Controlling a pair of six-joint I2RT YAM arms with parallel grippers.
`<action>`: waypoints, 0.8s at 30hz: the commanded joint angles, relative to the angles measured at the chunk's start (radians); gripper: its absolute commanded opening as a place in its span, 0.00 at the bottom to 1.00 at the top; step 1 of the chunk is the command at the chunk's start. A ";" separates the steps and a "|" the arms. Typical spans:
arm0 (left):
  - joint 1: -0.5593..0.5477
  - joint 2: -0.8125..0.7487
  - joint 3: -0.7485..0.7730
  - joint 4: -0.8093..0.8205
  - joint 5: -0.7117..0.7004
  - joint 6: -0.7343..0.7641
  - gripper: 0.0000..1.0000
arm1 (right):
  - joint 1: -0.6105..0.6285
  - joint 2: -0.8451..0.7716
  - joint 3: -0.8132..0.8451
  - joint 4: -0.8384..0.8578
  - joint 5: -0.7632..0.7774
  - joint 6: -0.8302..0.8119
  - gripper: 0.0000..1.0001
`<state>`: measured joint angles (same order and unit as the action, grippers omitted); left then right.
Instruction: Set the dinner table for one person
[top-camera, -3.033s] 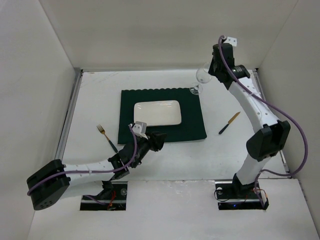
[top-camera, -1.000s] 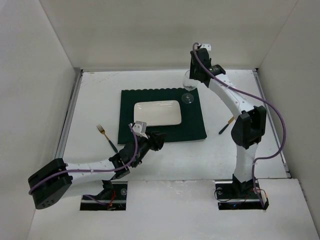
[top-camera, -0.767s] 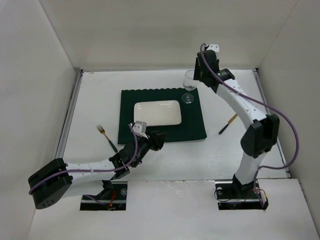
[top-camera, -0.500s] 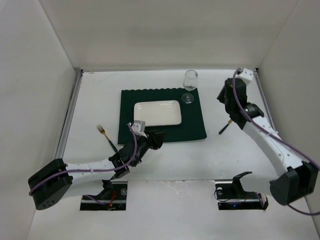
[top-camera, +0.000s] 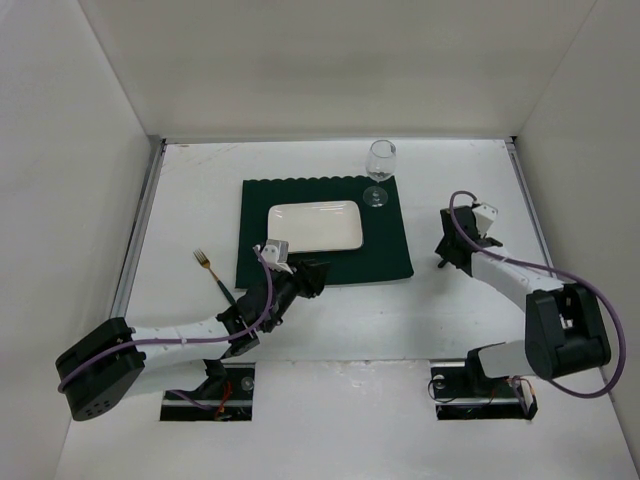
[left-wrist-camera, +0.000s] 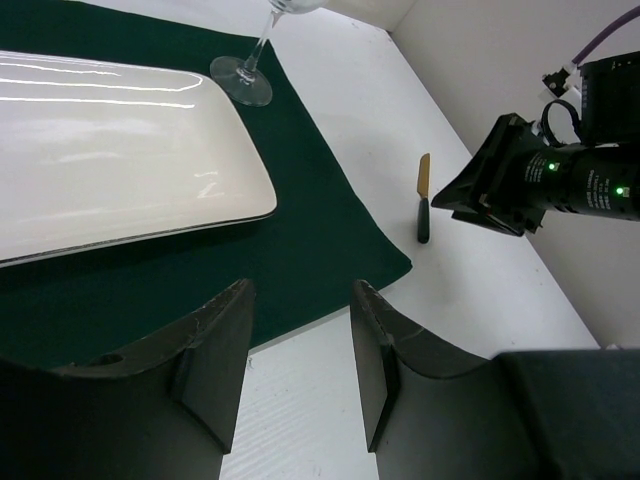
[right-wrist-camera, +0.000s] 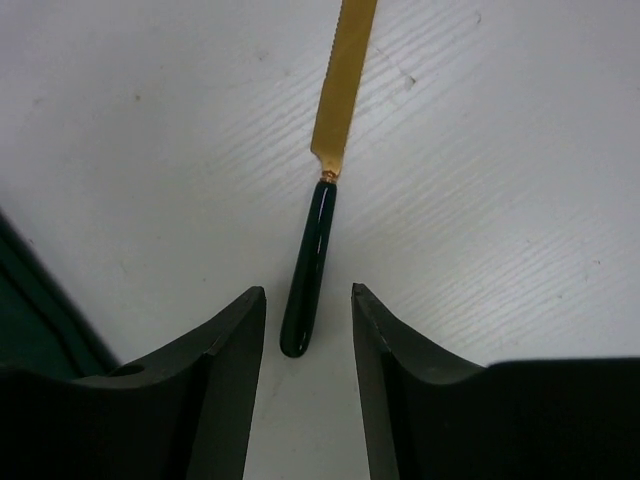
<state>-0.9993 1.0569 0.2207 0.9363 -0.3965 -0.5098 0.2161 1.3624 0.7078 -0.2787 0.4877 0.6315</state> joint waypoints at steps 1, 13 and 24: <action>0.003 -0.011 0.000 0.050 -0.002 -0.015 0.41 | -0.021 0.027 0.005 0.099 -0.012 0.014 0.45; 0.005 0.008 0.003 0.052 0.012 -0.022 0.41 | -0.077 0.116 -0.007 0.179 -0.078 -0.016 0.35; 0.003 0.020 0.006 0.056 0.012 -0.024 0.41 | -0.096 0.155 -0.013 0.205 -0.109 -0.026 0.22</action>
<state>-0.9993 1.0729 0.2207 0.9371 -0.3885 -0.5220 0.1299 1.5116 0.7029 -0.1184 0.3950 0.6151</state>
